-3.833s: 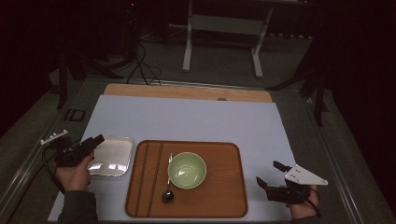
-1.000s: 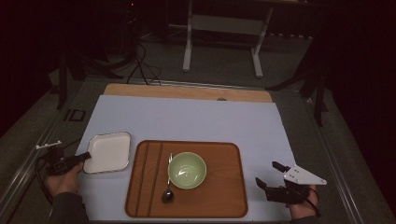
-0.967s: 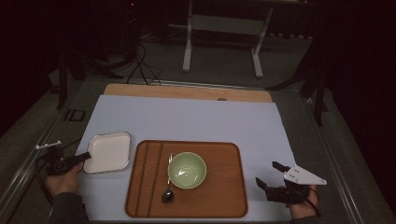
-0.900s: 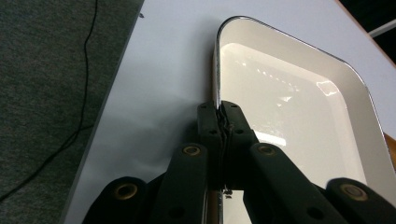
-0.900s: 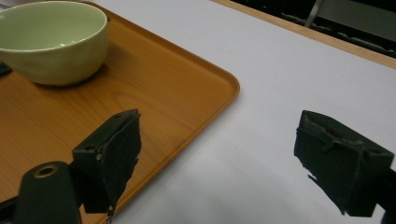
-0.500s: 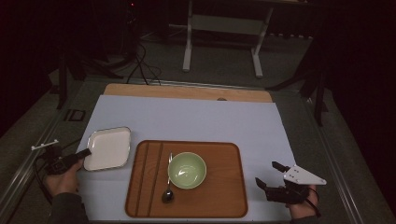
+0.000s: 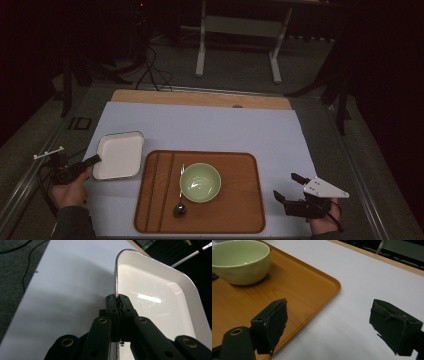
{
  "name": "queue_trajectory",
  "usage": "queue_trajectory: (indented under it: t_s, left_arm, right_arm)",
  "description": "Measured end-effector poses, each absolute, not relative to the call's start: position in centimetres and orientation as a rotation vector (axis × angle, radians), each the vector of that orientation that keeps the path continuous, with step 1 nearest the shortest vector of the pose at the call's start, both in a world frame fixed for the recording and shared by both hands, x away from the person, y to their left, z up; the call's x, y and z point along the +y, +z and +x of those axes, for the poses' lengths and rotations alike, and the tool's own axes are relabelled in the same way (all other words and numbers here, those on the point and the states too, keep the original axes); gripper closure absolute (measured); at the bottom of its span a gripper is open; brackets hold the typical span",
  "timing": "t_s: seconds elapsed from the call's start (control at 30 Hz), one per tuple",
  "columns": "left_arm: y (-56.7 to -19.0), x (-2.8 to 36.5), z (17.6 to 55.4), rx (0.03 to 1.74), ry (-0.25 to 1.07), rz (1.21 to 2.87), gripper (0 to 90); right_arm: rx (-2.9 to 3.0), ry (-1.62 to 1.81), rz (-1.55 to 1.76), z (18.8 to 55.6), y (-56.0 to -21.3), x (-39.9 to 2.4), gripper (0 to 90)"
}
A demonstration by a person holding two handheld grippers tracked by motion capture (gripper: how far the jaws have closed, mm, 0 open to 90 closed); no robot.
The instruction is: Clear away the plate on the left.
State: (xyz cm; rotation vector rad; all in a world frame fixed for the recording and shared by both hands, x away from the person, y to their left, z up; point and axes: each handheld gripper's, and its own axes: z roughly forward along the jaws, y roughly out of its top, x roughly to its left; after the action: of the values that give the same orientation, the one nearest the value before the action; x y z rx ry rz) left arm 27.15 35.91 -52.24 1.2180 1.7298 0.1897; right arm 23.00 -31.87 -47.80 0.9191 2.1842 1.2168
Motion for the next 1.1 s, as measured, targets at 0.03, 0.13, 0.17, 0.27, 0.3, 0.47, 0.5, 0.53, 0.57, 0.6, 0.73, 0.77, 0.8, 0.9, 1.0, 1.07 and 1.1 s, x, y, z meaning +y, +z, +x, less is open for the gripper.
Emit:
queue_trajectory:
  t_s: [0.03,0.13,0.17,0.27,0.3,0.47,0.5,0.53,0.57,0.6,0.73,0.77,0.8,0.9,1.0,1.07,1.1]
  left_arm:
    - [-52.2,35.8,27.2,1.72,0.19,1.218,89.6]
    - [-52.0,35.4,27.3,1.7,0.182,1.223,89.5]
    - [-52.0,35.4,27.3,1.7,0.182,1.223,89.6]
    - [-51.8,35.0,27.4,1.681,0.175,1.221,89.6]
    - [-51.7,34.9,27.4,1.677,0.174,1.222,89.6]
    - [-51.0,34.3,27.5,1.645,0.201,1.257,89.5]
    - [-50.9,34.1,27.5,1.637,0.203,1.259,89.5]
    - [-50.7,34.0,27.5,1.628,0.203,1.259,89.6]
    - [-50.6,33.8,27.6,1.619,0.2,1.261,89.6]
    - [-50.5,33.6,27.6,1.61,0.201,1.266,89.6]
    - [-50.3,33.1,27.7,1.584,0.185,1.257,89.6]
    - [-50.1,33.0,27.8,1.582,0.183,1.254,89.6]
    - [-50.0,32.9,27.8,1.577,0.188,1.26,89.6]
    - [-49.3,32.5,27.9,1.562,0.21,1.272,89.6]
    - [-49.0,32.2,27.9,1.55,0.211,1.275,89.6]
    - [-48.8,31.8,28.0,1.549,0.213,1.289,89.6]
    - [-48.7,31.6,28.0,1.546,0.217,1.298,89.6]
  right_arm:
    - [2.185,1.215,0.918,23.0,-47.8,-31.9,14.5]
    - [2.188,1.214,0.918,23.0,-47.8,-31.9,14.6]
    - [2.188,1.214,0.918,23.0,-47.8,-31.9,14.6]
    - [2.193,1.211,0.917,23.0,-47.8,-31.8,14.6]
    - [2.194,1.209,0.917,23.0,-47.8,-31.8,14.6]
    - [2.199,1.203,0.912,23.0,-47.9,-31.8,14.6]
    - [2.2,1.202,0.91,23.0,-47.9,-31.8,14.6]
    - [2.201,1.202,0.91,23.0,-47.9,-31.8,14.6]
    - [2.201,1.202,0.91,23.0,-47.9,-31.8,14.6]
    - [2.202,1.202,0.911,23.0,-47.9,-31.7,14.6]
    - [2.202,1.201,0.912,23.0,-47.9,-31.8,14.6]
    - [2.202,1.201,0.912,23.0,-47.9,-31.8,14.5]
    - [2.203,1.2,0.911,23.0,-47.9,-31.8,14.6]
    - [2.202,1.201,0.912,23.0,-47.9,-31.8,14.6]
    - [2.203,1.199,0.913,23.0,-47.9,-31.8,14.6]
    - [2.203,1.199,0.912,23.0,-47.9,-31.8,14.6]
    - [2.204,1.2,0.91,23.0,-47.9,-31.8,14.6]
